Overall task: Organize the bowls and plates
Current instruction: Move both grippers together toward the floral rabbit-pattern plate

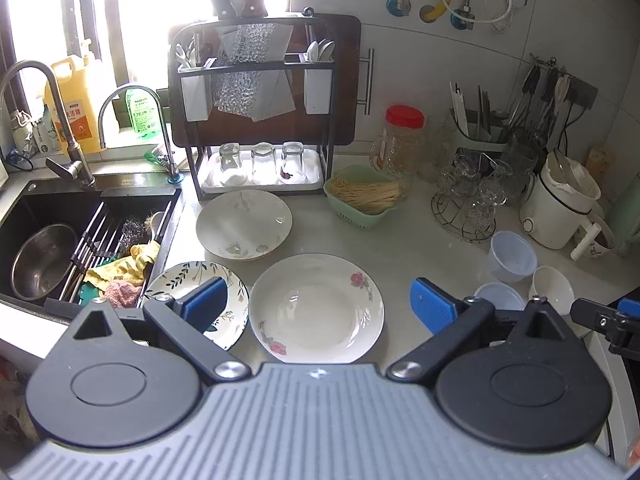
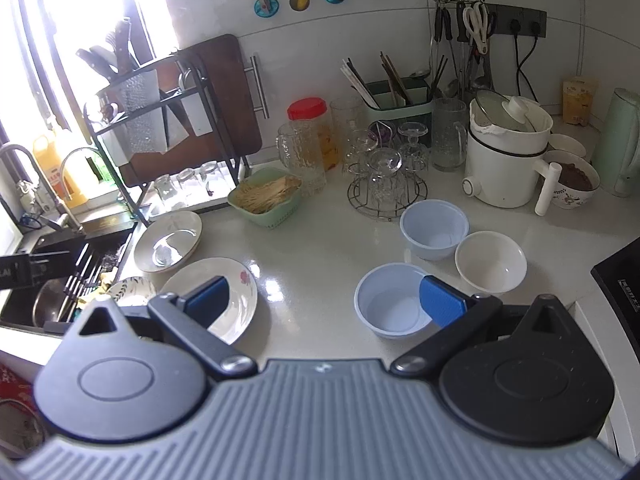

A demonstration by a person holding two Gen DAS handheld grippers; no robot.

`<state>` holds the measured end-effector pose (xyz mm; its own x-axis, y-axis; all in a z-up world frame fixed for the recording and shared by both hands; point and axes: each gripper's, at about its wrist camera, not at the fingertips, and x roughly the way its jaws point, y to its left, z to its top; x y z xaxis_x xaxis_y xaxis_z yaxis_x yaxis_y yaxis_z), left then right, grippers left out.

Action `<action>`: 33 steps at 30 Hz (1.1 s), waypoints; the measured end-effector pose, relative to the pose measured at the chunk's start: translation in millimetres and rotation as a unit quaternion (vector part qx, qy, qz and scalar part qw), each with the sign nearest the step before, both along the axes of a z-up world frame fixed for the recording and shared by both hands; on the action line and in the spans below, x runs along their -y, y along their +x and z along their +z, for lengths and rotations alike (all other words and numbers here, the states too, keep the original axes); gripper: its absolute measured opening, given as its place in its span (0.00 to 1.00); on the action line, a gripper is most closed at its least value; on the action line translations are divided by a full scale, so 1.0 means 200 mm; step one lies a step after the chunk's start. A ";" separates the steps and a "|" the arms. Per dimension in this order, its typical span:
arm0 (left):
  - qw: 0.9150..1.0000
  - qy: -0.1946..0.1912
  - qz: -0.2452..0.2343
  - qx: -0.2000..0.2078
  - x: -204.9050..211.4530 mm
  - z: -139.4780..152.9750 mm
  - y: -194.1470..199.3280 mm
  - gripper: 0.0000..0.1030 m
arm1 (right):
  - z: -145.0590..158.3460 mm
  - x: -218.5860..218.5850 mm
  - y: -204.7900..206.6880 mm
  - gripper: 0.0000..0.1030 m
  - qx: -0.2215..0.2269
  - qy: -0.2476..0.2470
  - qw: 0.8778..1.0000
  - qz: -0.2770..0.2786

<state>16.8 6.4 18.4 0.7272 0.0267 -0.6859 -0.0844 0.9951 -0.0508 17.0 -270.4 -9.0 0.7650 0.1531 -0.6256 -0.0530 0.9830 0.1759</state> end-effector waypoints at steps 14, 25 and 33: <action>1.000 -0.024 0.006 0.004 0.00 -0.03 -0.01 0.97 | 0.01 -0.05 0.03 1.00 0.002 -0.008 1.000 0.022; 1.000 -0.017 0.026 -0.003 0.02 -0.05 -0.06 0.97 | -0.03 -0.06 0.04 1.00 -0.011 -0.007 0.999 0.030; 0.999 -0.020 0.031 -0.020 0.05 -0.08 -0.06 0.97 | -0.06 -0.02 0.01 1.00 -0.018 -0.004 0.999 0.041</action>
